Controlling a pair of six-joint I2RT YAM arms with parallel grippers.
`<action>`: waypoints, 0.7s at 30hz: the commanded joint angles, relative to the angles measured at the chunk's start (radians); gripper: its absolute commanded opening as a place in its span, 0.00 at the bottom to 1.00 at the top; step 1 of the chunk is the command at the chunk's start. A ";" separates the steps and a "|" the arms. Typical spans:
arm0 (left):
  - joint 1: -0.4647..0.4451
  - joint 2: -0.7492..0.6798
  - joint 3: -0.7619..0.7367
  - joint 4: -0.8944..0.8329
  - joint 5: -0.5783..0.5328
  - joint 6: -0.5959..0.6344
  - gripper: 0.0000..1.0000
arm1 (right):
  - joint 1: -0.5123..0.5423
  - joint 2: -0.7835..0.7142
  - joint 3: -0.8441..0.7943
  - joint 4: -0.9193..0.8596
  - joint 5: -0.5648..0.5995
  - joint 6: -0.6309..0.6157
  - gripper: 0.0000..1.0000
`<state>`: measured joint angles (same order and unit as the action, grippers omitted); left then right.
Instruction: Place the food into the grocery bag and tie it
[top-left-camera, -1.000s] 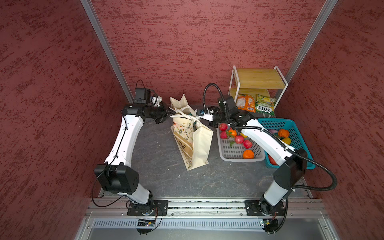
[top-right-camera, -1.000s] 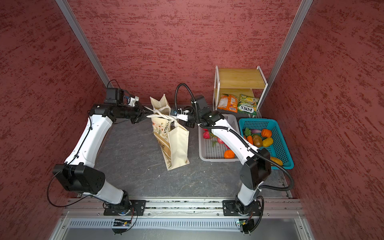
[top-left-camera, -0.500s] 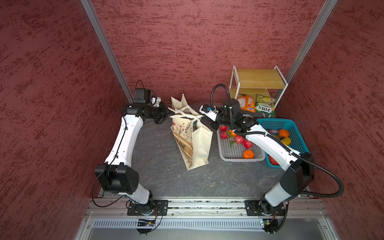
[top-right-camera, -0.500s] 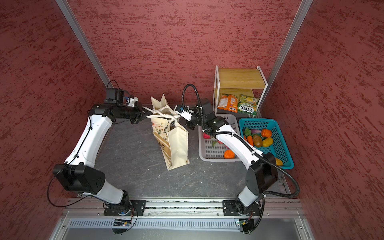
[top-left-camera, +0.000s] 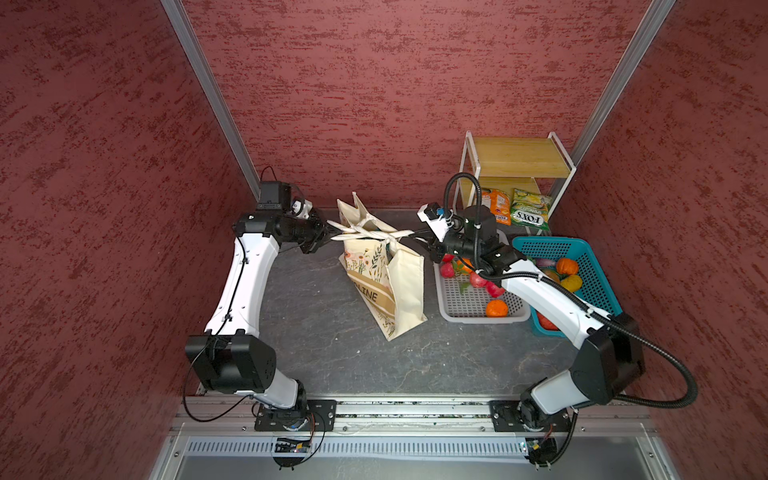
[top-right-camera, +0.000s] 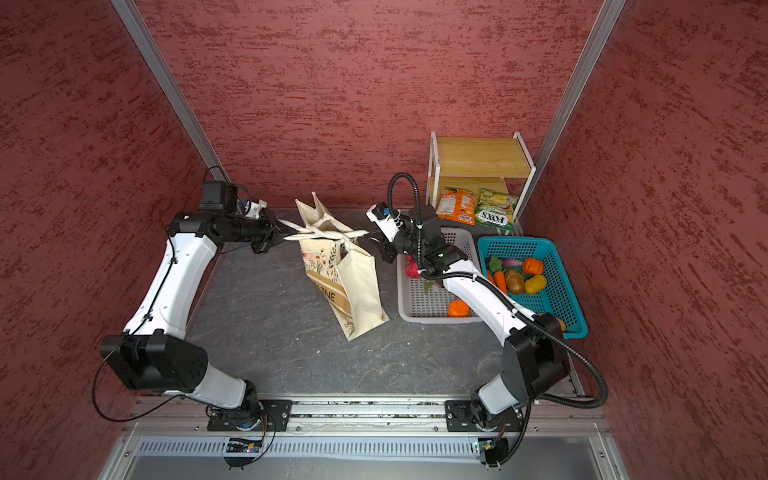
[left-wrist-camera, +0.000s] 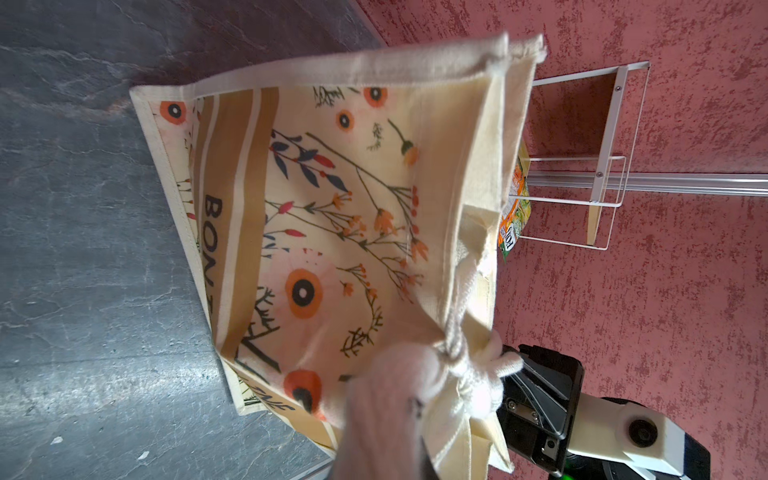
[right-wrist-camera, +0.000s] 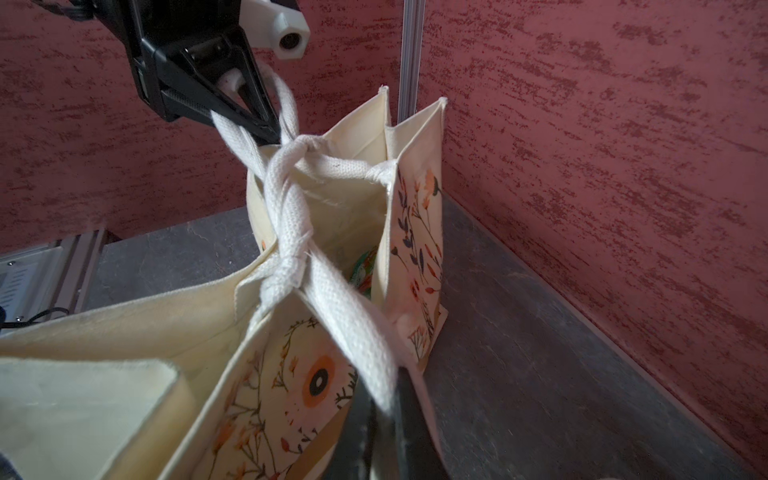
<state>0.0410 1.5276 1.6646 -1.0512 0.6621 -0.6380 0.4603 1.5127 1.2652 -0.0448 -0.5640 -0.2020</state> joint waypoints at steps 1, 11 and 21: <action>0.125 -0.046 0.006 -0.023 -0.215 0.048 0.00 | -0.150 -0.091 -0.004 0.073 0.160 0.096 0.00; 0.238 -0.115 -0.092 0.015 -0.289 -0.015 0.00 | -0.182 -0.111 -0.048 0.132 0.521 0.191 0.00; 0.313 -0.149 -0.155 0.049 -0.367 -0.096 0.00 | -0.210 -0.110 -0.087 0.134 0.924 0.287 0.00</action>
<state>0.1333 1.4311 1.5074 -1.0027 0.7170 -0.7300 0.4576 1.4788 1.1759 0.0628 -0.3801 0.0231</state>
